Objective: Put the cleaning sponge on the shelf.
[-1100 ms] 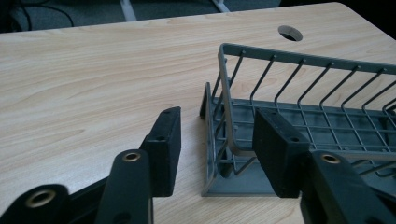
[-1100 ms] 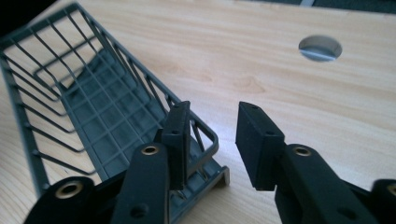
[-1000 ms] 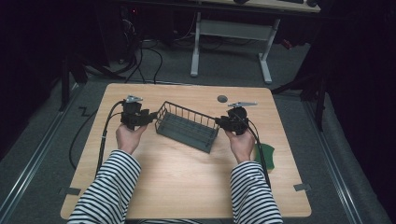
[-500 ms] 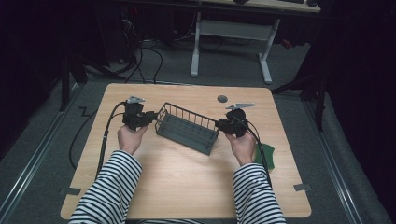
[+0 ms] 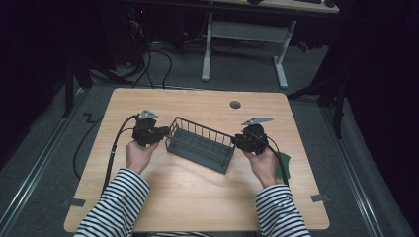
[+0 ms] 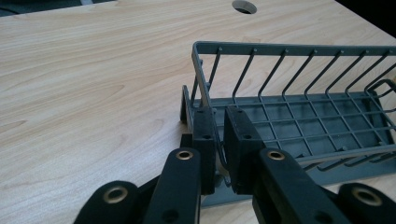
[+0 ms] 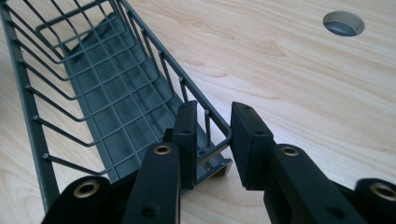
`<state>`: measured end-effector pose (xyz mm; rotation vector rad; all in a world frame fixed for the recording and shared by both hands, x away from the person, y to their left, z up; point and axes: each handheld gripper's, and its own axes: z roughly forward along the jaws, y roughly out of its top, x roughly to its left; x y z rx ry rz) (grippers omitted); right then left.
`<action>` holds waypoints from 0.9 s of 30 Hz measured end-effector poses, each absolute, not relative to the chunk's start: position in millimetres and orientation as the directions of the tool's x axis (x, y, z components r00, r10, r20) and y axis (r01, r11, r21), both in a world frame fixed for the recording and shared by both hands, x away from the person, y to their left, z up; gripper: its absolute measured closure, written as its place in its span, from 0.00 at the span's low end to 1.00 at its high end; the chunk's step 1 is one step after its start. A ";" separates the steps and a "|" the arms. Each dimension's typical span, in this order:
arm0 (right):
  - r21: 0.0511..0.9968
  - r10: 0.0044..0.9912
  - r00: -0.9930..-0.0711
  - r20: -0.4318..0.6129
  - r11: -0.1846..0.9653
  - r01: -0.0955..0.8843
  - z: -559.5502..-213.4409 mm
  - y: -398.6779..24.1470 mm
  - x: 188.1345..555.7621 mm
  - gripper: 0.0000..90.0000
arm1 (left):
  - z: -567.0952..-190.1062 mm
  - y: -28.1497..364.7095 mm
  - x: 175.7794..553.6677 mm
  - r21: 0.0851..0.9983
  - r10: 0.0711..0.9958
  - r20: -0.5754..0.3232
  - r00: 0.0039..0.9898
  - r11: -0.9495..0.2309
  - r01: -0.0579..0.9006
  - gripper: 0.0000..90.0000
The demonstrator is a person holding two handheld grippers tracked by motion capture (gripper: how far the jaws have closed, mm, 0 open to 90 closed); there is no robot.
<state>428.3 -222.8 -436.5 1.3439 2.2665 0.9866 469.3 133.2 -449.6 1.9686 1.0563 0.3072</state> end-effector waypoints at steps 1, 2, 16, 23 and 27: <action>0.707 0.861 -0.502 0.079 0.307 0.637 -437.1 -224.4 425.6 0.81 | -449.6 132.4 464.6 0.782 0.769 -0.163 0.619 -0.281 0.556 0.93; 0.707 0.861 -0.502 0.079 0.307 0.637 -437.1 -224.4 425.6 0.81 | -449.6 132.4 464.6 0.782 0.769 -0.163 0.619 -0.281 0.556 0.93; 0.694 0.846 -0.530 0.059 0.347 0.631 -434.8 -235.6 395.8 0.81 | -450.0 125.7 434.5 0.787 0.741 -0.176 0.648 -0.290 0.545 0.92; 0.710 0.845 -0.528 0.077 0.325 0.624 -437.6 -239.8 390.2 0.80 | -451.9 125.9 431.3 0.798 0.732 -0.181 0.657 -0.282 0.533 0.92; 0.701 0.849 -0.523 0.078 0.326 0.634 -439.5 -236.6 391.2 0.74 | -451.4 127.1 431.6 0.796 0.728 -0.186 0.660 -0.282 0.536 0.92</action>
